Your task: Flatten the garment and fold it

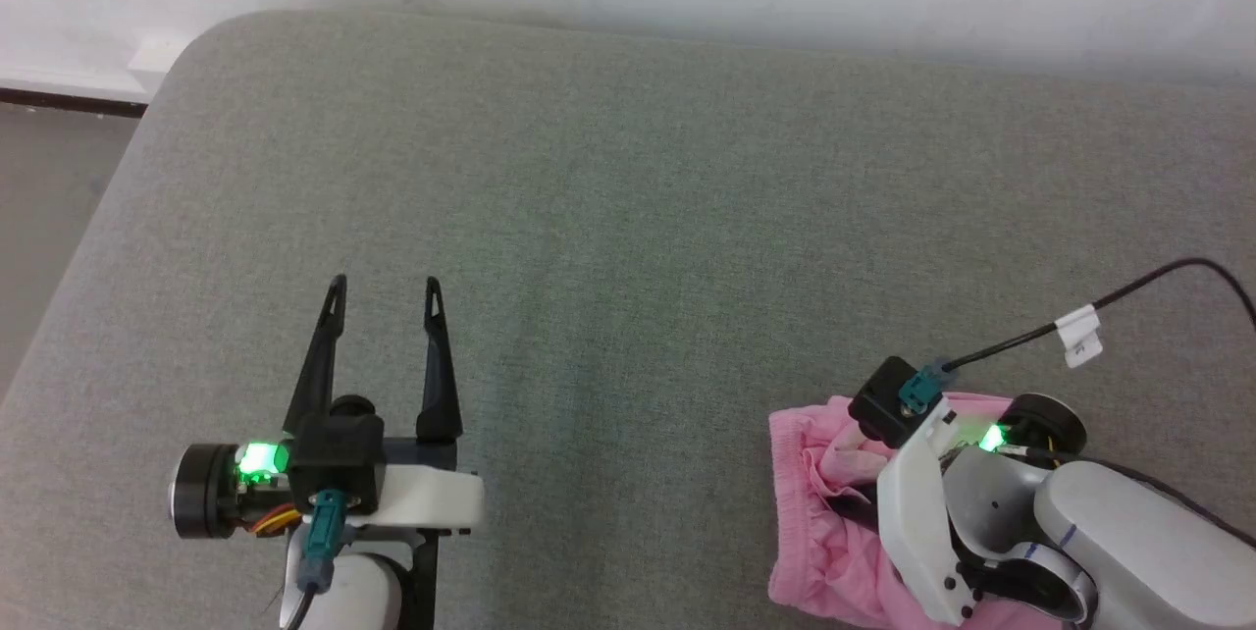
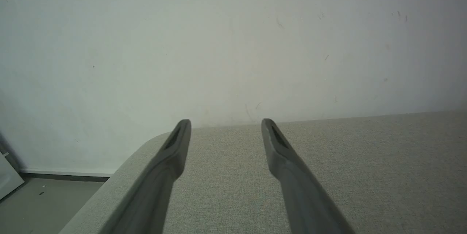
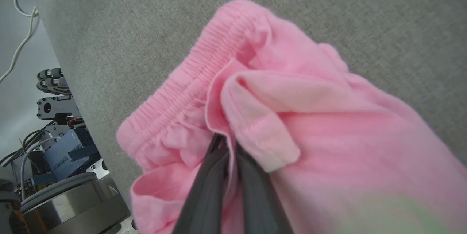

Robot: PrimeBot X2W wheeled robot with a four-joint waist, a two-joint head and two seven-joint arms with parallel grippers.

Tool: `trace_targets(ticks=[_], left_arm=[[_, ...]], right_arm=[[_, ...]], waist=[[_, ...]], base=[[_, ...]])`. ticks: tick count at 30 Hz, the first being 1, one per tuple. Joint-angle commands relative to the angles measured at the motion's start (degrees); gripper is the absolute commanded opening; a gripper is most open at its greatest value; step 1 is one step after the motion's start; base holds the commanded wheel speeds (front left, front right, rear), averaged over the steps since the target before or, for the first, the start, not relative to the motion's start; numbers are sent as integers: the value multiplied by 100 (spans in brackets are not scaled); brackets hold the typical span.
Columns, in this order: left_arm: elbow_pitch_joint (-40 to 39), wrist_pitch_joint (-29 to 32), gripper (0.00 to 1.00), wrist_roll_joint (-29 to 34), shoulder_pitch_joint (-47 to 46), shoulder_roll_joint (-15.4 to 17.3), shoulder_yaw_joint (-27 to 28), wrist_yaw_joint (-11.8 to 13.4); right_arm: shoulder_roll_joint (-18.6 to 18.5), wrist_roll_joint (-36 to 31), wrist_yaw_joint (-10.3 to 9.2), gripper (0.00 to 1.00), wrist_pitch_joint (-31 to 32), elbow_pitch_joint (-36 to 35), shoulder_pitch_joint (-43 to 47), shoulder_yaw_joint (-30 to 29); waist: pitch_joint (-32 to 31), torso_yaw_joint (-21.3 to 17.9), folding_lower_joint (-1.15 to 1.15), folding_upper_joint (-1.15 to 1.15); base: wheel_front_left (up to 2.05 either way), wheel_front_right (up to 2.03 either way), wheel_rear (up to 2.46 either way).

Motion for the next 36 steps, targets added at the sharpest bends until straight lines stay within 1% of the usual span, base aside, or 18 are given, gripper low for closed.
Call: trace_targets(ticks=[1, 4, 5, 6, 7, 9, 13, 16, 18, 20, 22, 24, 28, 32, 36], left_arm=[[6, -27, 100, 61, -83, -35, -5, 5], [23, -27, 100, 62, -79, -39, 13, 13], [30, -27, 100, 61, -61, -32, 31, 22], [40, -27, 100, 60, -39, -24, 46, 28], [56, -27, 100, 56, -16, -16, 59, 29], [91, -27, 100, 53, 28, -4, 73, 24], [107, -27, 100, 44, 143, 40, 136, 33], [64, -27, 100, 28, 215, 59, 180, 26], [21, -27, 100, 27, 233, 69, 201, 16], [-14, -27, 100, 27, 235, 77, 221, 7], [-43, -27, 100, 22, 236, 79, 249, 6], [-75, -27, 100, 9, 240, 79, 283, 3], [-129, -27, 100, -22, 262, 71, 347, -25], [-179, -27, 100, -48, 306, 57, 409, -65], [-193, -27, 100, -73, 373, 36, 435, -152]], right_arm=[[53, -76, -5, 0, -82, 223, -86, 150], [117, -112, -5, 0, -325, 593, -158, 426], [136, -114, -5, 29, -443, 653, -193, 483], [138, -134, -5, 69, -563, 671, -237, 545], [118, -170, -5, 100, -691, 654, -292, 610], [9, -382, -5, 100, -1018, 504, -451, 735], [-189, -460, -5, 100, -1628, 70, -580, 481], [-360, -651, -5, 100, -2108, -218, -615, -29], [-388, -835, -5, 100, -2498, -302, -565, -540], [-320, -1073, -5, 100, -2937, -301, -453, -1183], [-156, -1366, -5, 100, -3367, -246, -275, -1905], [97, -1725, -5, 100, -3751, -184, -35, -2644], [721, -2549, -5, 100, -4412, -248, 554, -3929], [1402, -3092, -5, 100, -4752, -513, 1179, -4836], [2062, -3400, -5, 100, -4898, -884, 1844, -5377]], waist=[[38, 30, -1, 0], [23, 9, -1, 0], [0, -22, -1, 0], [-27, -53, -1, 0], [-62, -86, -1, 0], [-150, -154, -1, 0], [-339, -339, -1, 0], [-420, -493, -1, 0], [-445, -582, -1, 0], [-460, -660, -1, 0], [-471, -723, -1, 0], [-480, -779, -1, 0], [-484, -846, -1, 0], [-491, -886, -1, 0], [-528, -896, -1, 0]], base=[[0, 0, 0], [0, 0, 0], [0, 0, 0], [0, 0, 0], [0, 0, 0], [0, 0, 0], [0, 0, 0], [0, 0, 0], [0, 0, 0], [0, 0, 0], [0, 0, 0], [0, 0, 0], [0, 0, 0], [0, 0, 0], [0, 0, 0]])
